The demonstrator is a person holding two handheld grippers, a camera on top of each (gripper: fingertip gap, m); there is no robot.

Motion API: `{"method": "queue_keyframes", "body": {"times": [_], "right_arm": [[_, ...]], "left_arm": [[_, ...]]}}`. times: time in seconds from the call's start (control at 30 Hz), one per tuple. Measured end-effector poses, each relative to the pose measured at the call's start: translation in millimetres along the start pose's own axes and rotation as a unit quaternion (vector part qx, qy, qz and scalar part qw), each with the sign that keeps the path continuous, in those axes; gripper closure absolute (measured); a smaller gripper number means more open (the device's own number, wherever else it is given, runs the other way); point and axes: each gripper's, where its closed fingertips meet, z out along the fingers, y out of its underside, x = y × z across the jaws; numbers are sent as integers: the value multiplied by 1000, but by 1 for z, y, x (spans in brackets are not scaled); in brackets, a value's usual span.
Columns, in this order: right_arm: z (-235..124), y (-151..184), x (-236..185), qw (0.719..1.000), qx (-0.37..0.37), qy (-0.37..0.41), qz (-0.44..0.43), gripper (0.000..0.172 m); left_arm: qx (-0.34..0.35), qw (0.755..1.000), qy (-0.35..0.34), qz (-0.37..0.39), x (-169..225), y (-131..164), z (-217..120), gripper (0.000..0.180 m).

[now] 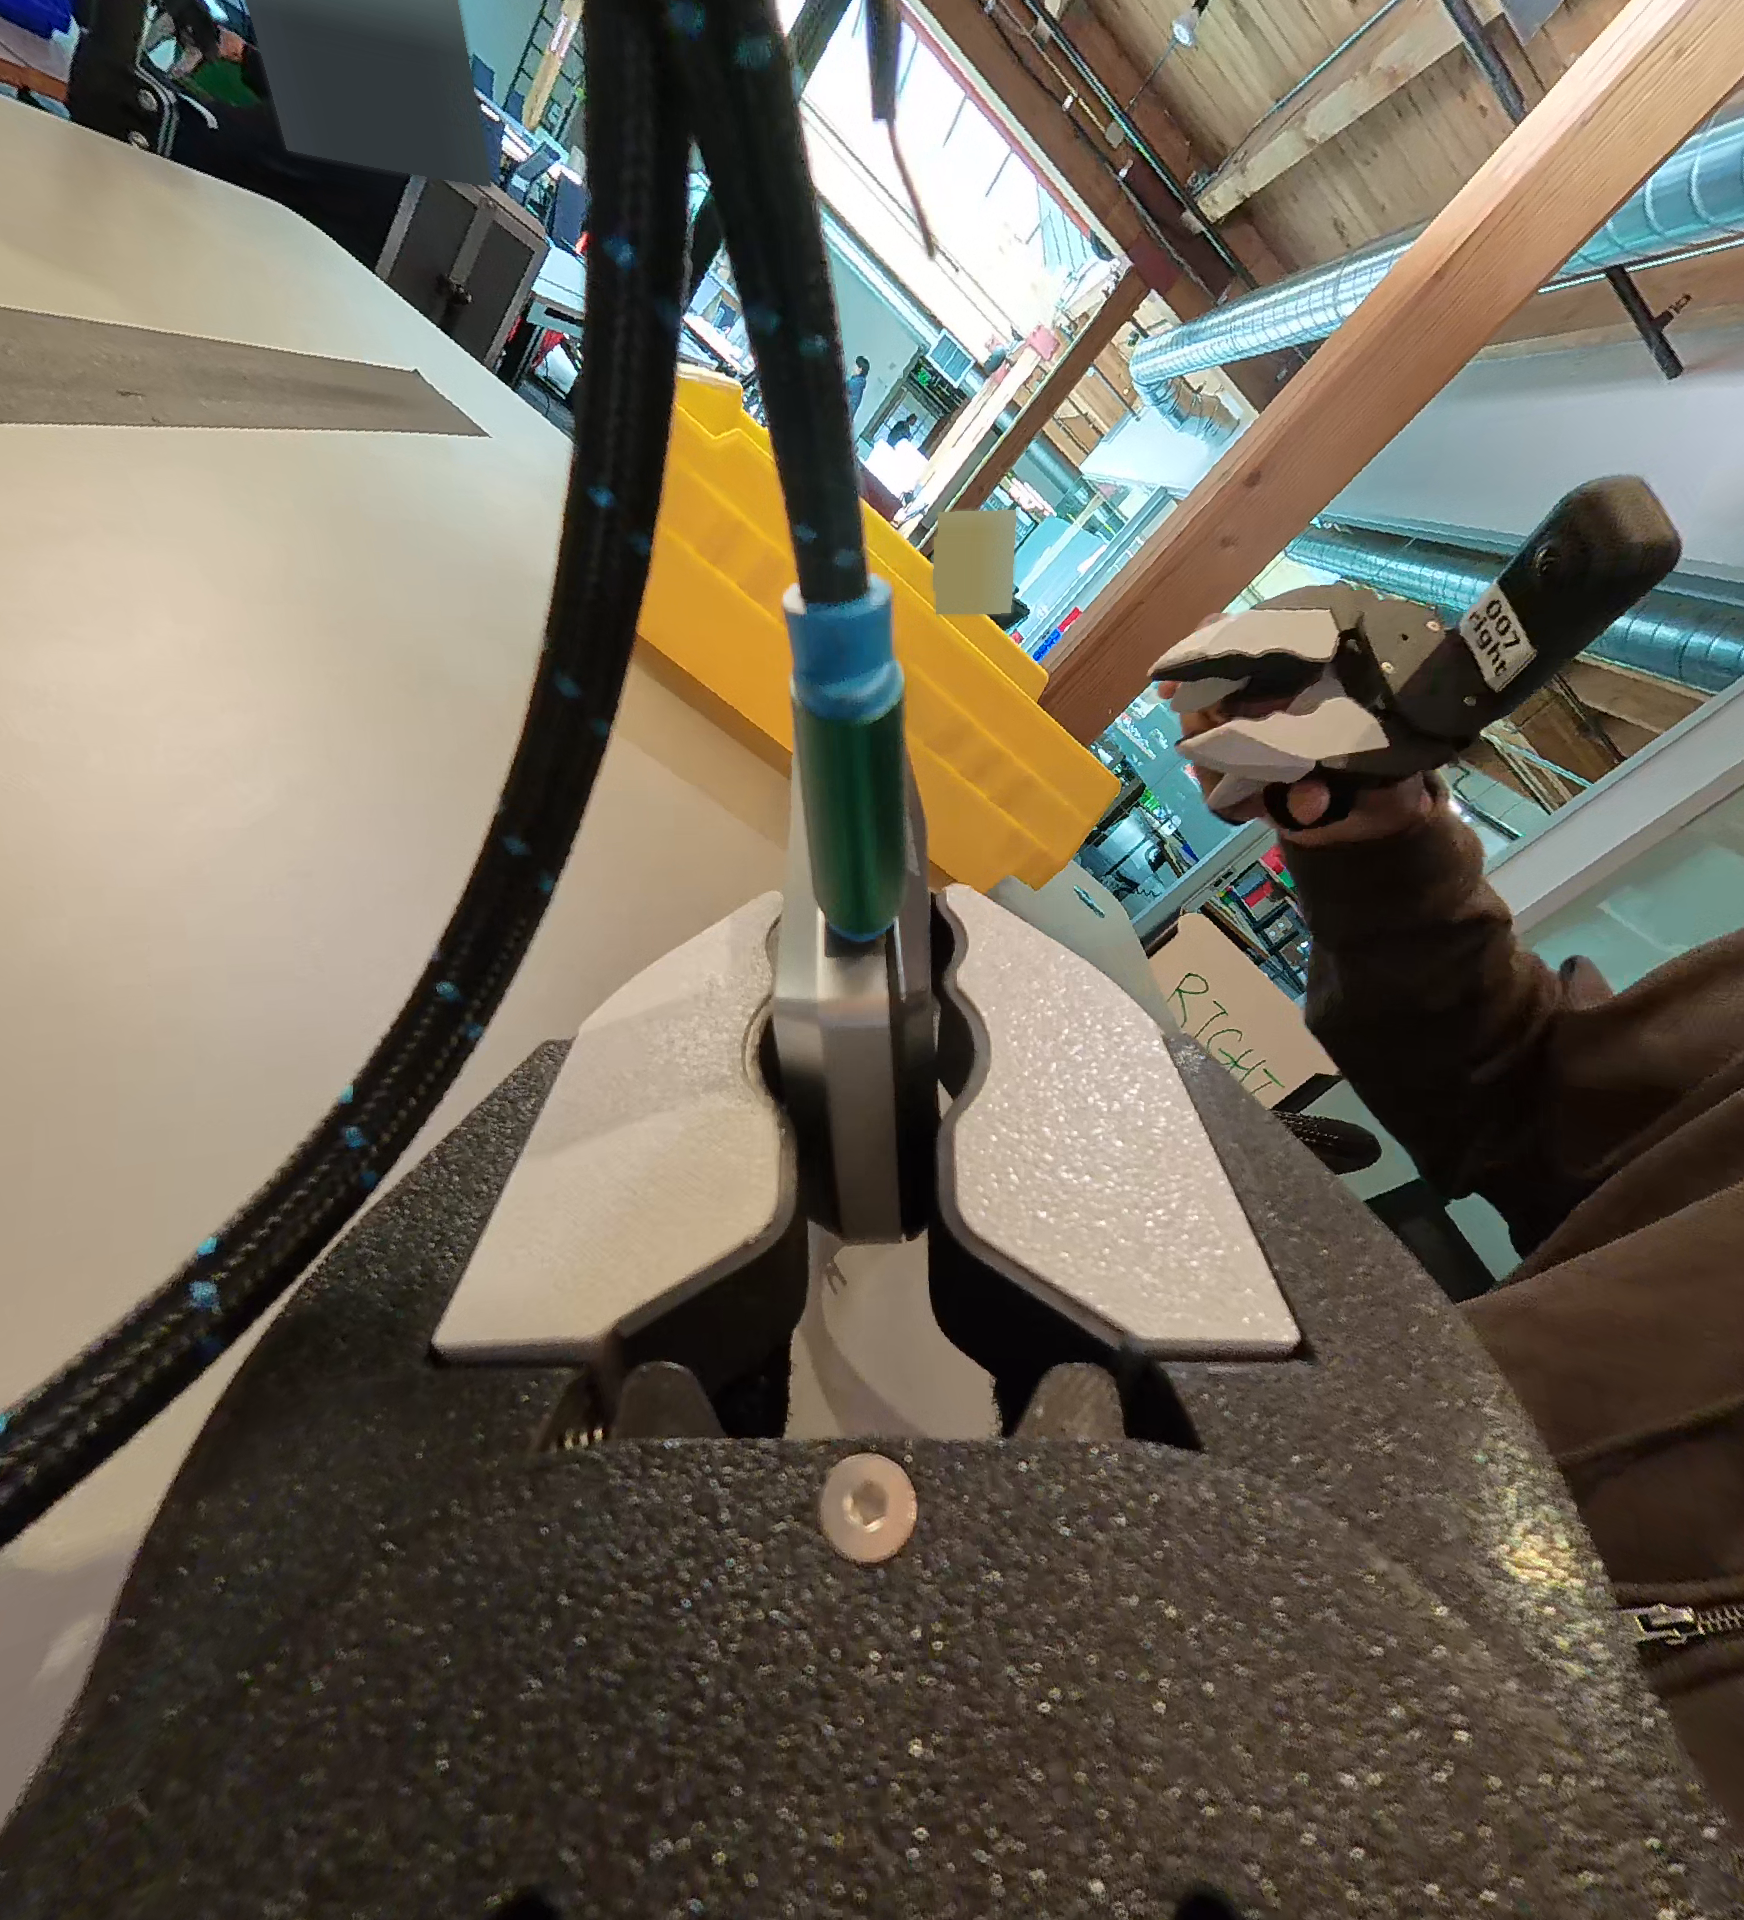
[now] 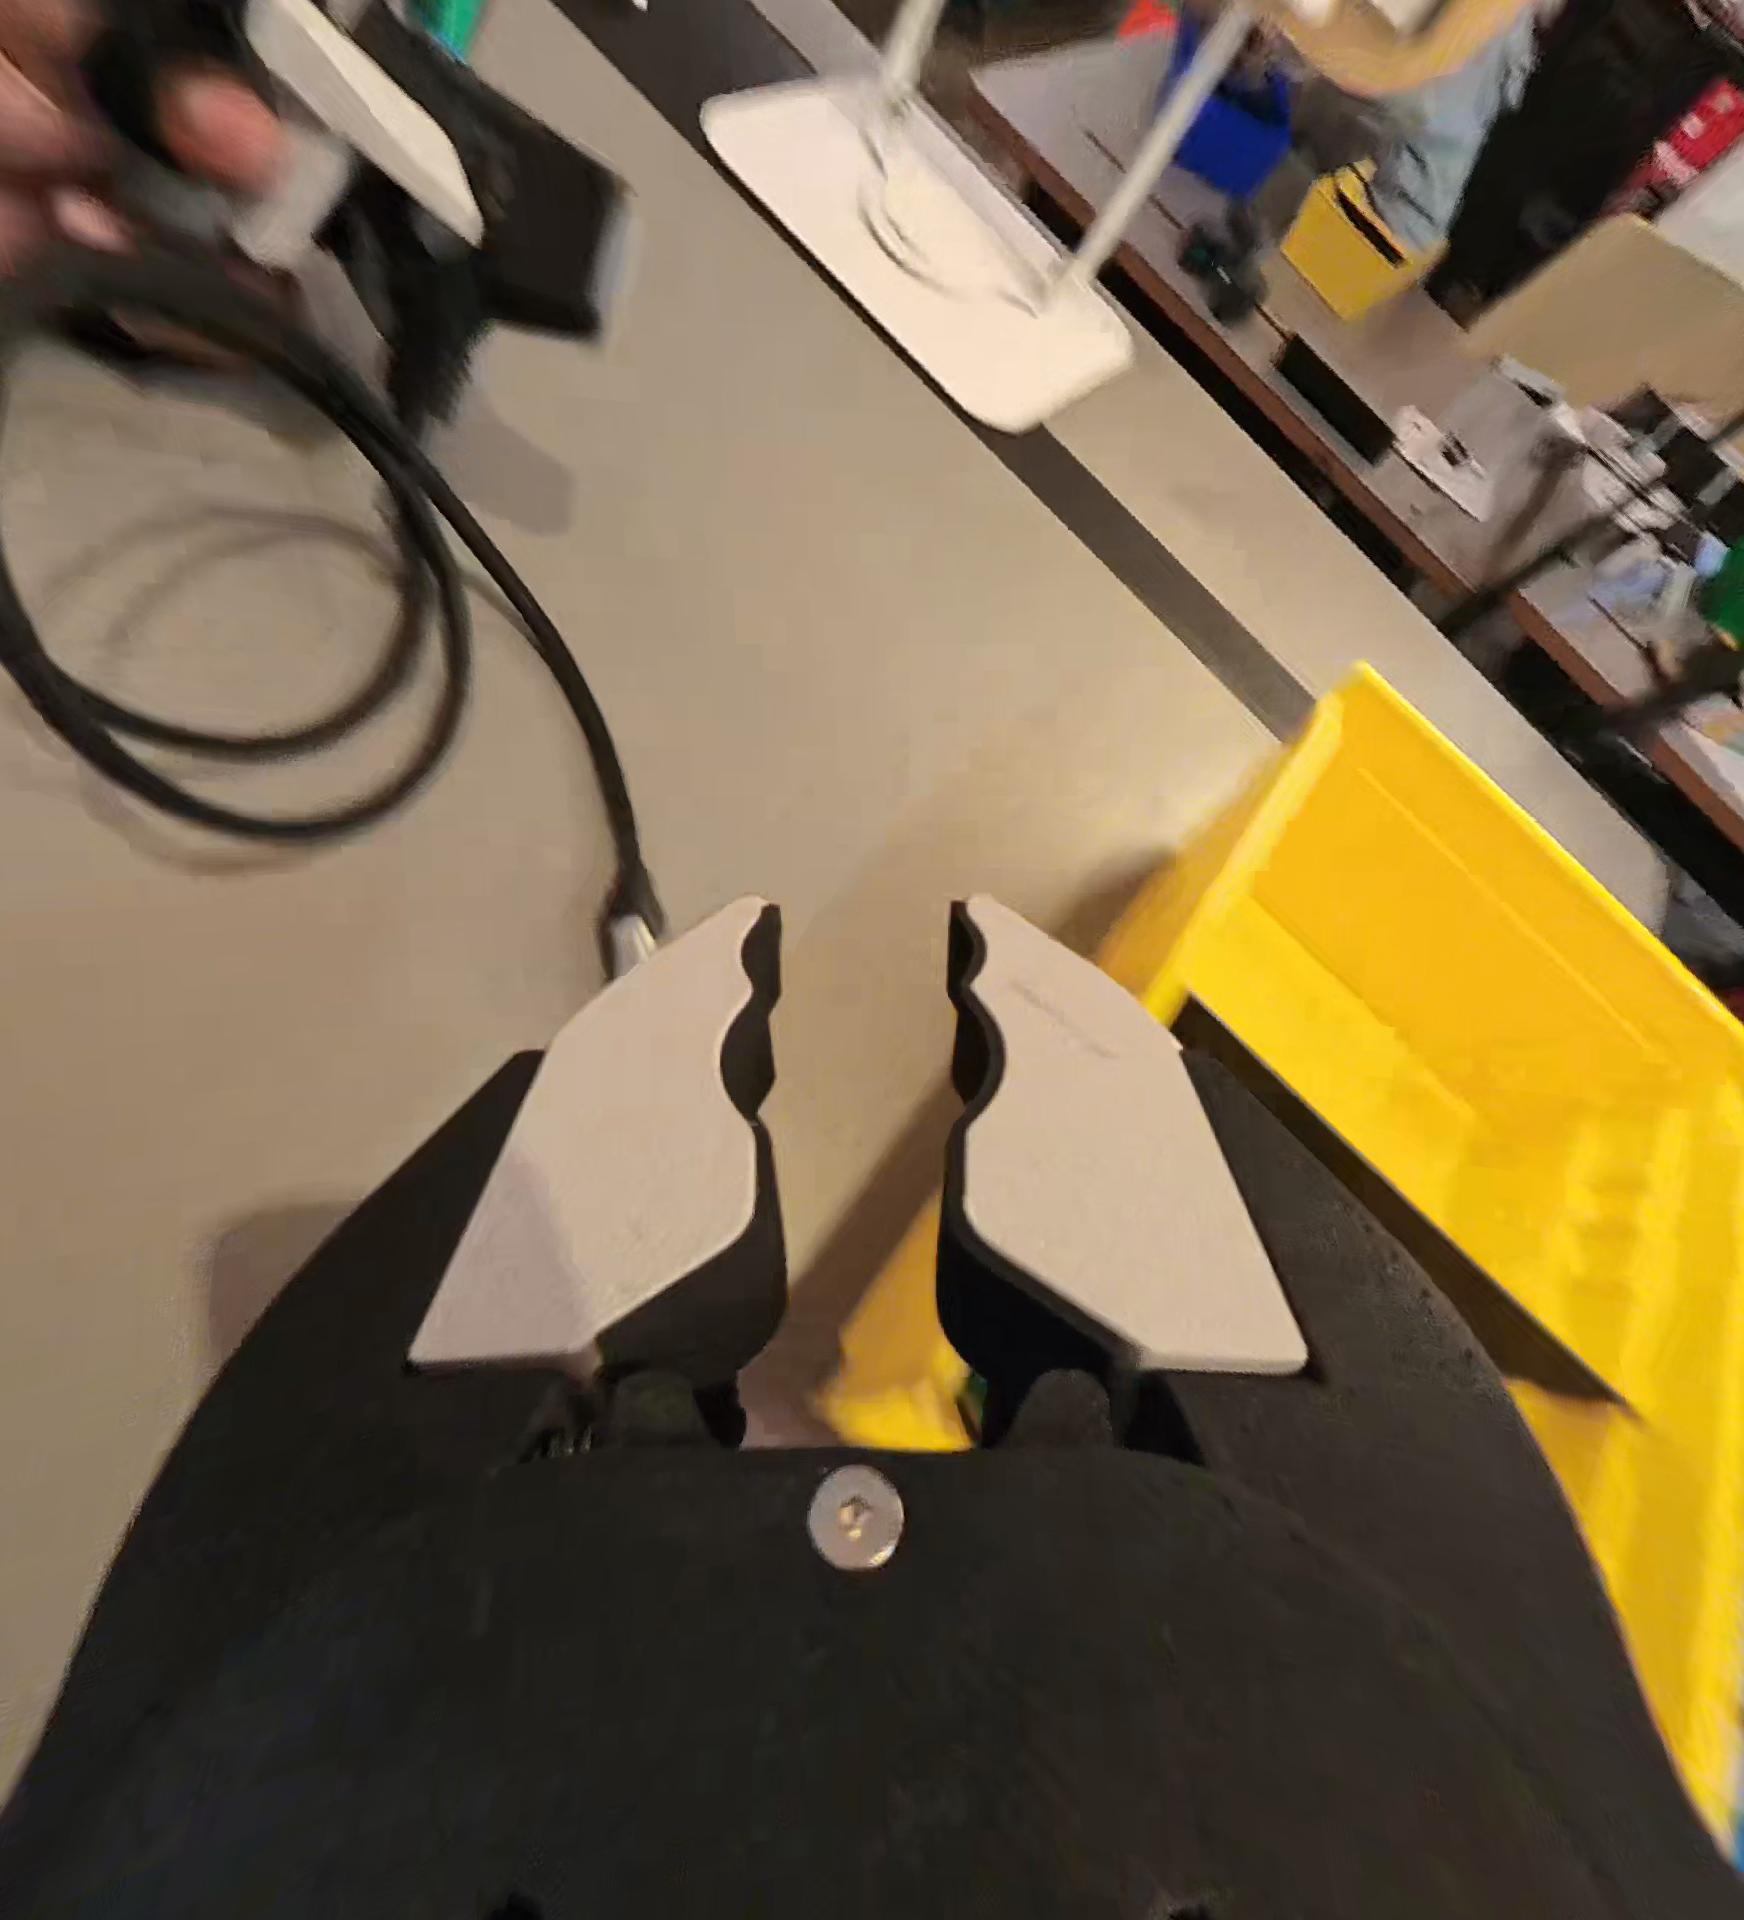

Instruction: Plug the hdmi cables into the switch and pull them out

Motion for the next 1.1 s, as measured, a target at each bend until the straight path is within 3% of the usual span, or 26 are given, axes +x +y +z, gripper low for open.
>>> {"method": "queue_keyframes", "body": {"times": [0.23, 0.37, 0.53, 0.7, 0.9, 1.1], "right_arm": [[125, -95, -67, 983, 120, -126, 65, 142], [155, -150, -71, 959, 187, -183, 105, 139], [181, -186, -98, 926, 181, -310, 116, 132], [176, -205, -129, 856, 172, -461, 157, 135], [189, -184, -147, 847, 124, -495, 150, 144], [194, -177, -153, 811, 117, -542, 185, 157]], "left_arm": [[3, 1000, -1, 8, 2, 0, -1, 158], [0, 1000, -2, 13, 3, 1, -3, 158], [-23, 998, 50, 32, 21, 5, -9, 158], [-66, 993, 88, 31, 31, 14, -19, 158], [-84, 991, 102, 10, 29, 21, -19, 158], [-112, 989, 92, 0, 25, 30, -8, 157]]}}
